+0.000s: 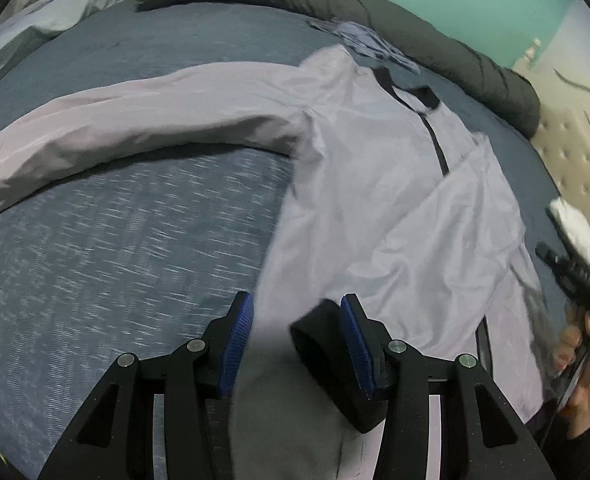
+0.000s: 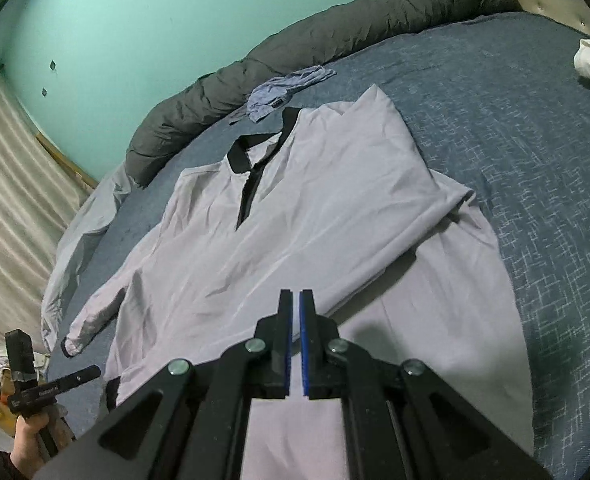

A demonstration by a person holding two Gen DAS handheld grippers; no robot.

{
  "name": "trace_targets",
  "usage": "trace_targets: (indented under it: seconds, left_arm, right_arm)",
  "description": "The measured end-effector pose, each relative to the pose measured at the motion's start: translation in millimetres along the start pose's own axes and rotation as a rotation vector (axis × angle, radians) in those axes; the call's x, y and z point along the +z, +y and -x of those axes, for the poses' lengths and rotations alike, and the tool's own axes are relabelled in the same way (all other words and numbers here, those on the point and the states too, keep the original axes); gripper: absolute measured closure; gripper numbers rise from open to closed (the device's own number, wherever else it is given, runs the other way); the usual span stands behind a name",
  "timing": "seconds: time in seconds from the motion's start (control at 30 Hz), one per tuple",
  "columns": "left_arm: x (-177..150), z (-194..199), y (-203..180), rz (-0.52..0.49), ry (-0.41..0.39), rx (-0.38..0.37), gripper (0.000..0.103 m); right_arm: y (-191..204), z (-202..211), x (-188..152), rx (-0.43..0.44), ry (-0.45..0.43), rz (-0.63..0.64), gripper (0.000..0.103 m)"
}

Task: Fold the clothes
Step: 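Grasp the other black sleeve cuff with the left tool and lift it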

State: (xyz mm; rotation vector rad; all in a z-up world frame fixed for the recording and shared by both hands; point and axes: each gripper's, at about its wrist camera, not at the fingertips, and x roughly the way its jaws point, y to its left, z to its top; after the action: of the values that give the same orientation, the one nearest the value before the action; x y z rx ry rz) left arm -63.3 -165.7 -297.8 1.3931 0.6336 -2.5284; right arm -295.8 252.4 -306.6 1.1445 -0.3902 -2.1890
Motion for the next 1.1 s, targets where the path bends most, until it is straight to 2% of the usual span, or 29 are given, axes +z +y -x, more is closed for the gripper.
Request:
trace_targets:
  seconds: [0.17, 0.5, 0.6, 0.8, 0.87, 0.93, 1.0, 1.1]
  left_arm:
    - [14, 15, 34, 0.091, -0.029, 0.011, 0.054]
    - [41, 30, 142, 0.338, -0.079, 0.071, 0.052]
    - [43, 38, 177, 0.422, -0.098, 0.083, 0.047]
    - [42, 52, 241, 0.58, -0.13, 0.124, 0.046]
    - [41, 56, 256, 0.612, -0.135, 0.148, 0.043]
    - [40, 61, 269, 0.644, -0.146, 0.166, 0.041]
    - [39, 64, 279, 0.666, -0.153, 0.18, 0.032]
    - [38, 63, 293, 0.697, -0.158, 0.191, 0.032]
  right_arm:
    - [-5, 2, 2, 0.026, -0.008, -0.025, 0.1]
    - [3, -6, 2, 0.045, 0.006, -0.013, 0.1]
    - [5, -9, 1, 0.046, 0.014, -0.005, 0.1]
    - [9, -14, 0, 0.044, 0.027, 0.008, 0.099]
    - [10, -16, -1, 0.04, 0.03, 0.012, 0.093]
    - [10, -16, -1, 0.039, 0.03, 0.011, 0.081]
    - [10, -16, -1, 0.039, 0.031, 0.011, 0.079]
    - [12, -17, -2, 0.032, 0.031, 0.019, 0.077]
